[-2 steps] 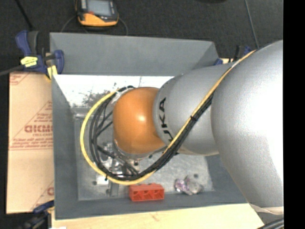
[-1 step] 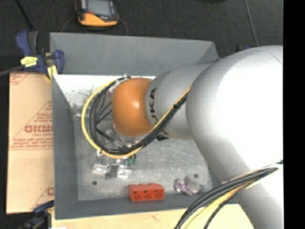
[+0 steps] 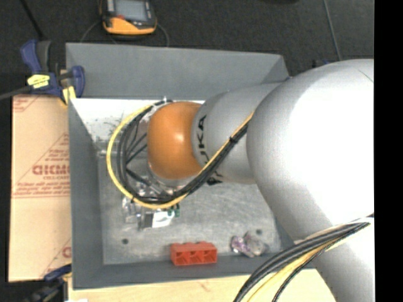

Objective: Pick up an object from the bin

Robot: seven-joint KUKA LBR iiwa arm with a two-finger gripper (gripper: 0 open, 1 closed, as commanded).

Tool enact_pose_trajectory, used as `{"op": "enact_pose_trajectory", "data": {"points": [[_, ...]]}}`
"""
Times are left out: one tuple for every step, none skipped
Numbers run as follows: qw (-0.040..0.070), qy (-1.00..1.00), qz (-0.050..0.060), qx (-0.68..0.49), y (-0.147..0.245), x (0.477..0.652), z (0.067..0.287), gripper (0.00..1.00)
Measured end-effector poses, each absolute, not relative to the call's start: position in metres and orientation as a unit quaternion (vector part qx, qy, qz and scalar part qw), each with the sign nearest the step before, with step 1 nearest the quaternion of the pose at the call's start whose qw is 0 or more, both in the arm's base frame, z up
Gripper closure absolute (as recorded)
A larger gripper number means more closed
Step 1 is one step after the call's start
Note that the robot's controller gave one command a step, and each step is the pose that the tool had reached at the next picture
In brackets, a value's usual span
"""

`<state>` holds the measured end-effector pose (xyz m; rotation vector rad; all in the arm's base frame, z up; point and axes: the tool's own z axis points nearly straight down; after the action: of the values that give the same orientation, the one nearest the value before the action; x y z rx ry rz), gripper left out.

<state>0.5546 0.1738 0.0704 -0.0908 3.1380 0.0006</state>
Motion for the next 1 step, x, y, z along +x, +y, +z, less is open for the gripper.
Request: {"op": "enact_pose_trajectory", "data": {"points": [[0.002,1.0,0.001,-0.023,0.1677,0.5603,0.0703,1.0]]}}
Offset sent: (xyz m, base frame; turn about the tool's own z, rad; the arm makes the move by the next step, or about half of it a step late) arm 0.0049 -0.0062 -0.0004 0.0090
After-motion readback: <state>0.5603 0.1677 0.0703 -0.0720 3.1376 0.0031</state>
